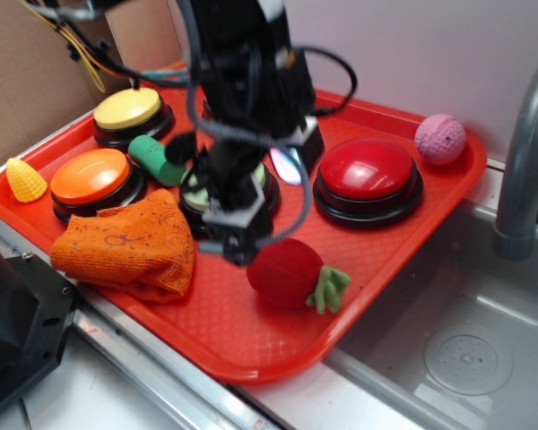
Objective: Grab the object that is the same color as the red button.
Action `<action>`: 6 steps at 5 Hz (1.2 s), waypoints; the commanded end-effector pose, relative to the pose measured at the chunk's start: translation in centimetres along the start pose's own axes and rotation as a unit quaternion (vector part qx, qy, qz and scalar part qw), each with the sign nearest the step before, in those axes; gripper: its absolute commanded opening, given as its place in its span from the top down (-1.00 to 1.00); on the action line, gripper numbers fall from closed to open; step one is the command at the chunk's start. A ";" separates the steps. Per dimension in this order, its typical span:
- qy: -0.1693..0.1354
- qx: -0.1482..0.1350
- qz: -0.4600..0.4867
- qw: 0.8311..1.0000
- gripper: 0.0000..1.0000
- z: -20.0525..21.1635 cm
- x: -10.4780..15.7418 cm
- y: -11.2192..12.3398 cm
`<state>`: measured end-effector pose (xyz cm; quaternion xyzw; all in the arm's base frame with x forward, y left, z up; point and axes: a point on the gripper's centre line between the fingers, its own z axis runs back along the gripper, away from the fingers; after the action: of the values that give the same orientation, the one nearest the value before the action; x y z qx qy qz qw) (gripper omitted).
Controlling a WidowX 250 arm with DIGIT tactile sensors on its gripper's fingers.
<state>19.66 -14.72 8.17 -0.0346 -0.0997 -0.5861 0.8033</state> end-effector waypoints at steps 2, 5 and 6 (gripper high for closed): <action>0.009 -0.020 -0.004 1.000 -1.00 -4.1 -0.4 -1.8; 0.006 -0.007 0.015 1.000 1.00 -5.0 -0.2 -1.4; 0.015 -0.006 0.063 0.998 1.00 -3.3 -0.5 -0.7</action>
<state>19.03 -13.94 3.00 -0.0382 -0.0458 -0.5434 0.8374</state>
